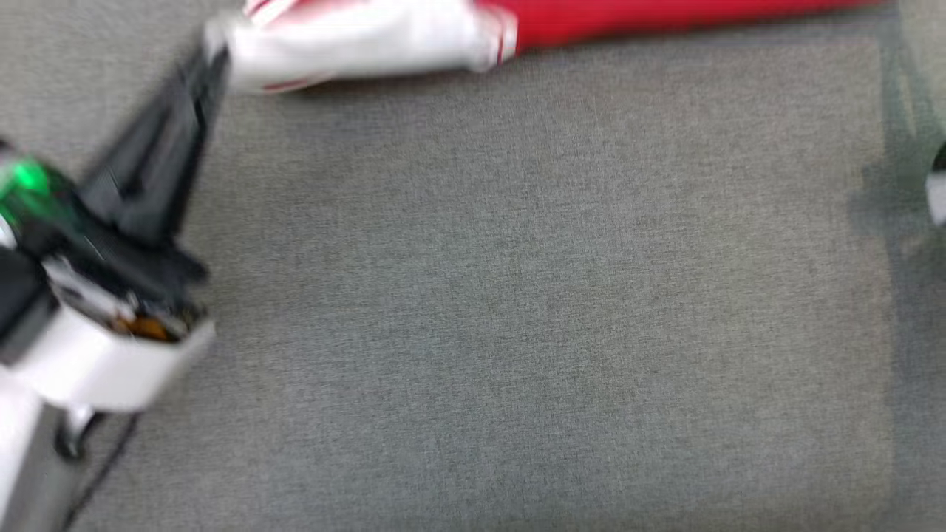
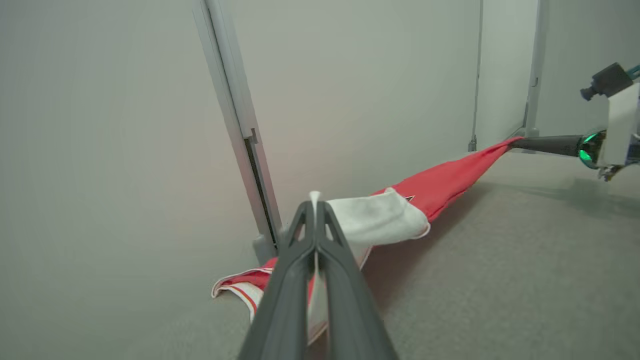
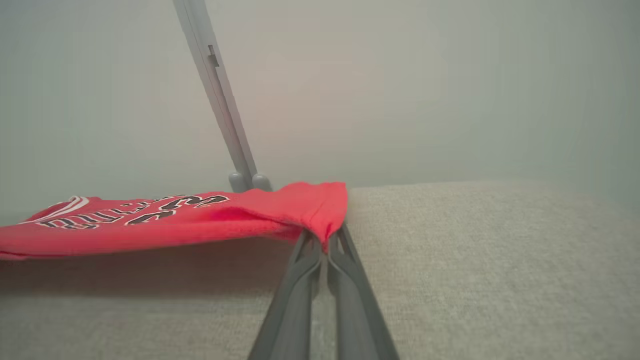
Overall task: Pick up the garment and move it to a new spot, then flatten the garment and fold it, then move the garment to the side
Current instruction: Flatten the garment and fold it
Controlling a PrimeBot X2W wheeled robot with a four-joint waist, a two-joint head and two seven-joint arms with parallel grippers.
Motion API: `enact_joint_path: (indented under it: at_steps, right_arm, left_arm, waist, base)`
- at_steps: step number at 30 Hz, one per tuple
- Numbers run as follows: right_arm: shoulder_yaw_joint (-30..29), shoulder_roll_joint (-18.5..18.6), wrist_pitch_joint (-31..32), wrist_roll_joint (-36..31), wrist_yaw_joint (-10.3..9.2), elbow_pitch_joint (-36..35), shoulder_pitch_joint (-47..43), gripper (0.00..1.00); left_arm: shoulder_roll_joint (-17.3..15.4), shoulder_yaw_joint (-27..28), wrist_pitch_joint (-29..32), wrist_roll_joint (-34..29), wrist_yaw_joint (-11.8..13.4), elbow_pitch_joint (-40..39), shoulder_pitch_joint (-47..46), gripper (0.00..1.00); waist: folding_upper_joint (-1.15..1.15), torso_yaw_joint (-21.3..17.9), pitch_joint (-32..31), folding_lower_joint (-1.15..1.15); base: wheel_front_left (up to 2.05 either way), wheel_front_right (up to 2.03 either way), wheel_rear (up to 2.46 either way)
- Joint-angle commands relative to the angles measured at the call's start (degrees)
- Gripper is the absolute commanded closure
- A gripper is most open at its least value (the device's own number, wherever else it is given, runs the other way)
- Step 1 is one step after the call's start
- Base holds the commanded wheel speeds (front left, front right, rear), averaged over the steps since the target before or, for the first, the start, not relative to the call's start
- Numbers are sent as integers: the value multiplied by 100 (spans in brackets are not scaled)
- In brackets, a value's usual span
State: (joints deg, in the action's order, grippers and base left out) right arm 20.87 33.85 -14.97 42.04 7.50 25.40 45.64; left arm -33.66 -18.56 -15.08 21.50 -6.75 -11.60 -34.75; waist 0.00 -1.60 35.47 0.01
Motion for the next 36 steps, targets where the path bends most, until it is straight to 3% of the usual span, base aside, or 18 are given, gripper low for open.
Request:
enact_joint_path:
  at_steps: [1, 7, 11, 13, 16, 21, 30, 36]
  right_arm:
    - [-43, 99, -31, 255, -2, -186, -531, 100]
    - [-16, 333, -31, 801, -4, -682, -2111, 100]
    - [-273, 191, -29, 811, -7, -897, -3004, 100]
    - [-310, 138, -21, 833, -7, -1070, -3396, 100]
    - [-463, 270, -21, 844, -7, -1283, -3882, 100]
    - [-973, 485, 14, 845, -7, -1713, -4829, 100]
    - [-1599, 373, 844, 496, -7, -2523, -5695, 100]
    - [-1717, -8, 1529, 209, -6, -2669, -5346, 100]
  left_arm:
    - [-37, 16, -12, 182, -44, -135, 607, 100]
    - [112, 99, -10, 543, -58, -350, 2223, 100]
    - [161, 22, -10, 649, -61, -320, 3042, 100]
    - [186, -74, -7, 1008, -61, -190, 3581, 100]
    - [73, -87, 55, 1444, -61, -299, 4127, 100]
    - [-141, 56, 310, 1773, 182, -1004, 4913, 100]
    - [-472, 31, 1010, 1892, 370, -1865, 4961, 100]
    - [-220, -332, 1262, 1637, 296, -1410, 4219, 100]
  waist:
    - [0, 110, -332, -1]
    - [0, 142, -846, -1]
    - [0, 121, -1278, -1]
    - [0, 50, -1474, -1]
    - [0, -27, -1712, -1]
    - [0, 43, -1927, -1]
    - [0, 19, -1890, -1]
    - [0, -6, -1780, -1]
  base:
    - [0, 0, 0]
    - [0, 0, 0]
    - [0, 0, 0]
    - [0, 0, 0]
    - [0, 0, 0]
    - [0, 0, 0]
    - [0, 0, 0]
    - [0, 0, 0]
